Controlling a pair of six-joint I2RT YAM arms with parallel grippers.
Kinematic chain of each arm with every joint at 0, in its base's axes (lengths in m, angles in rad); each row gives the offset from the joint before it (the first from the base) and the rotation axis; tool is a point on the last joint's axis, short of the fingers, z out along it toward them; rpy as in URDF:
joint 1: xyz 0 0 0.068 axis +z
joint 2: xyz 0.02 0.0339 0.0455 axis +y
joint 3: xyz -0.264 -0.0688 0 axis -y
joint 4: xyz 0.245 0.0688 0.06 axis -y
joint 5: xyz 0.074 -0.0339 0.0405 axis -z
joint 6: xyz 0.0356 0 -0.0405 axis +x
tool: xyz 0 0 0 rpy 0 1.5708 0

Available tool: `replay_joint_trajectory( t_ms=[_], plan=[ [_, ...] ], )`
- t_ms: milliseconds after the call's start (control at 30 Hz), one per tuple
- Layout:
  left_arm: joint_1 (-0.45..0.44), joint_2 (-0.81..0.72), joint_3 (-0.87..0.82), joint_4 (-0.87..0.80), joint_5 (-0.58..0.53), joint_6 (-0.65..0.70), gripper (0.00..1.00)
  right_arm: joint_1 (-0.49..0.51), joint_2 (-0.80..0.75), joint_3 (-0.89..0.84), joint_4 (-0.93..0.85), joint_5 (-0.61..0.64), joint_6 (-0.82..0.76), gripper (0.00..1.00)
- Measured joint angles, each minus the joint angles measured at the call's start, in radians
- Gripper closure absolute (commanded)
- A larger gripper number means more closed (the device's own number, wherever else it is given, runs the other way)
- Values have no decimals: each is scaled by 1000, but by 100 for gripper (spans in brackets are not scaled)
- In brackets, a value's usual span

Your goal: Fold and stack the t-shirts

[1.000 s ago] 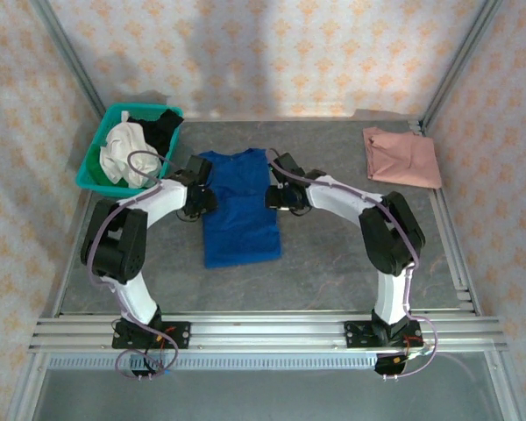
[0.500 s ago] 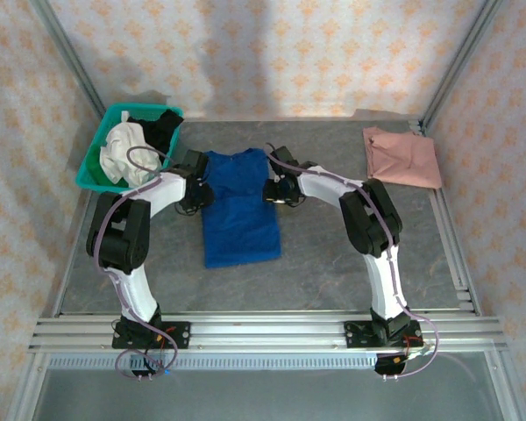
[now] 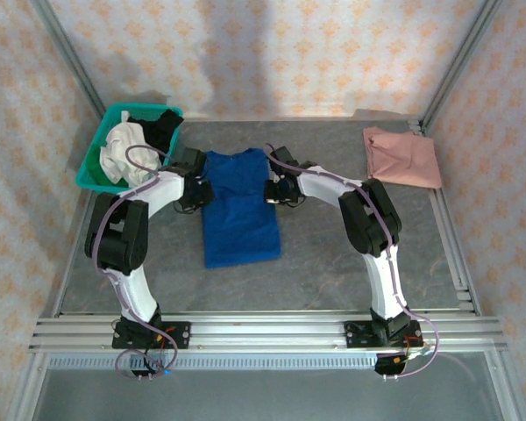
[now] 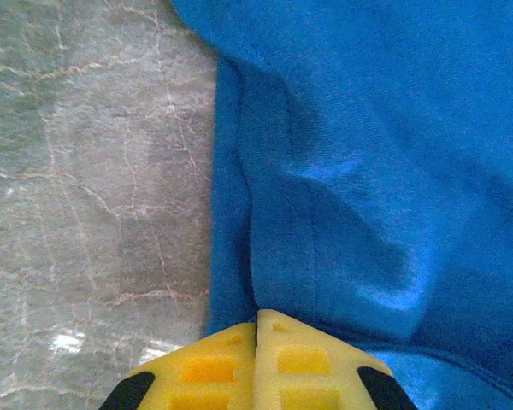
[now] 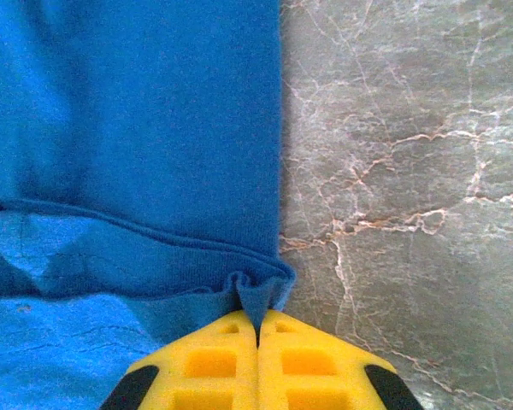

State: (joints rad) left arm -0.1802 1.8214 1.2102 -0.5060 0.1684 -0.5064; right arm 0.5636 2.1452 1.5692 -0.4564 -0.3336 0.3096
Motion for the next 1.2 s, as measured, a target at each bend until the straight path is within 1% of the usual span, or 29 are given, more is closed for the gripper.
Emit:
replay_joint_trajectory(
  t_ms=[233, 500, 733, 833, 933, 1067, 1100, 1133, 1167, 1200],
  plan=[
    [0, -119, -6, -7, 2, 3, 100, 0, -42, 0, 0, 0, 0, 100],
    [0, -211, -95, -19, 17, 3, 100, 7, -148, -35, 2, -7, 0, 100],
    [0, -330, -178, -50, 23, 0, 100, 52, -219, -104, 4, -3, -1, 100],
    [0, -364, -182, -60, 6, 3, 100, 70, -245, -129, 3, 4, -1, 100],
    [8, -319, -153, -70, -5, 11, 100, 70, -240, -124, -1, 27, -8, 100],
    [22, -163, -75, -67, -26, 21, 100, 55, -158, -42, -2, 50, -19, 100],
    [26, -123, -57, -68, -30, 25, 97, 50, -126, -13, -2, 55, -20, 100],
    [31, -85, -38, -70, -35, 29, 96, 42, -90, 18, -1, 59, -23, 96],
    [35, -56, -23, -73, -41, 31, 93, 35, -64, 35, -1, 60, -26, 89],
    [39, -29, -6, -76, -47, 34, 84, 27, -39, 50, -4, 61, -29, 83]
  ],
)
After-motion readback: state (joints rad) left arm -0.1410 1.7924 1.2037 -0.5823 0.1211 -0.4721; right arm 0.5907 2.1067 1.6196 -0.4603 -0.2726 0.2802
